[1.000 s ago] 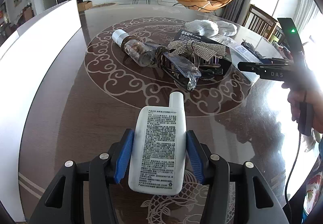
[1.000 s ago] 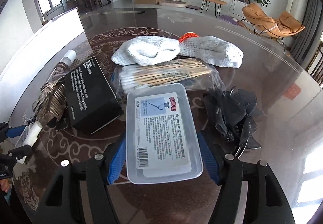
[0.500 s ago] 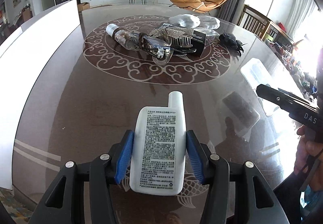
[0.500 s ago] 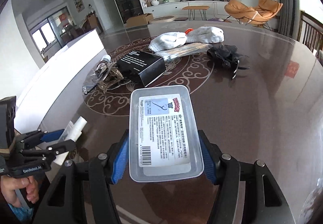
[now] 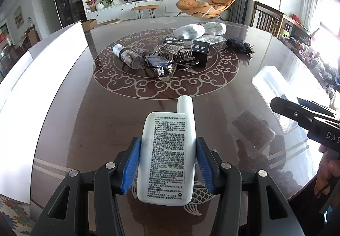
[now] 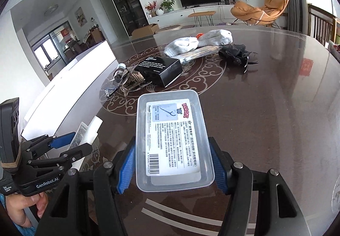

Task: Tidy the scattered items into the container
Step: 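Carry the lotion bottle and plastic box with both tools to the white container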

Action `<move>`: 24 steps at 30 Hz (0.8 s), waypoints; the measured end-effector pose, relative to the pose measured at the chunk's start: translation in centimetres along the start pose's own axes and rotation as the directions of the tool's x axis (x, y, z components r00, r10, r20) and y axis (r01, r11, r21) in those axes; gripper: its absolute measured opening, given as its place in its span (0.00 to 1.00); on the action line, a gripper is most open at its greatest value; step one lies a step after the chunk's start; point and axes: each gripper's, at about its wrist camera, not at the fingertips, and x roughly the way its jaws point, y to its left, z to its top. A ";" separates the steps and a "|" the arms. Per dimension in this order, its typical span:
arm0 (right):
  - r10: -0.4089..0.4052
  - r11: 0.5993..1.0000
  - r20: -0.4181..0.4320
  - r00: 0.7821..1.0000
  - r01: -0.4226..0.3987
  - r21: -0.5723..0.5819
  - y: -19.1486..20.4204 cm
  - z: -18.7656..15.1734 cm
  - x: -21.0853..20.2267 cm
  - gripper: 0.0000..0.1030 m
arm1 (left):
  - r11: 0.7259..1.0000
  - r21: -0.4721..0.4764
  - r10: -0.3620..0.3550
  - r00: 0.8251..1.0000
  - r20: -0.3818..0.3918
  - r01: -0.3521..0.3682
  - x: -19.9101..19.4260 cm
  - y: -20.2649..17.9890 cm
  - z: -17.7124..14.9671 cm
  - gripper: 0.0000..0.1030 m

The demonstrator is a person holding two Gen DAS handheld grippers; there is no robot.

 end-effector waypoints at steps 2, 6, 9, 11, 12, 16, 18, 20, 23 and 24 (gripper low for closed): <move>0.002 1.000 0.001 1.000 -0.002 -0.001 0.1 0.0 -0.1 0.61 | 1.000 0.003 0.006 1.000 0.002 -0.006 0.0 0.0 0.0 0.50; 0.003 1.000 -0.005 1.000 -0.003 0.005 0.2 -0.2 0.0 0.61 | 1.000 0.001 0.007 1.000 0.002 -0.007 0.0 0.0 -0.1 0.50; 0.003 1.000 -0.003 1.000 -0.003 0.000 0.5 -0.3 -0.1 0.61 | 1.000 0.000 0.010 1.000 0.002 -0.010 0.1 0.1 -0.2 0.50; 0.001 1.000 0.000 1.000 -0.001 -0.010 0.7 -0.3 -0.2 0.61 | 1.000 -0.005 0.003 1.000 -0.002 -0.003 0.2 0.2 -0.2 0.50; 0.001 1.000 0.002 1.000 -0.001 -0.013 0.8 -0.3 -0.2 0.61 | 1.000 -0.011 -0.005 1.000 -0.004 0.005 0.3 0.3 -0.3 0.50; 0.000 1.000 -0.012 1.000 0.000 -0.021 1.1 -0.4 0.2 0.61 | 0.994 -0.079 -0.077 0.997 -0.014 0.076 0.3 1.3 -0.2 0.50; 0.004 1.000 -0.016 1.000 -0.005 -0.025 1.4 -0.2 0.2 0.61 | 0.988 -0.115 -0.103 0.995 -0.005 0.102 -0.2 2.2 0.2 0.50; 0.013 0.999 -0.017 1.000 -0.014 -0.035 2.1 0.2 0.3 0.61 | 0.980 -0.152 -0.128 0.992 0.017 0.129 -1.0 3.4 0.9 0.50; 0.039 0.997 -0.012 0.999 -0.040 -0.069 3.9 1.9 0.5 0.61 | 0.966 -0.204 -0.142 0.987 0.080 0.156 -3.3 6.3 2.6 0.50; 0.052 0.995 -0.007 0.999 -0.053 -0.089 4.9 2.8 0.6 0.61 | 0.962 -0.220 -0.139 0.985 0.103 0.159 -4.2 7.7 3.3 0.50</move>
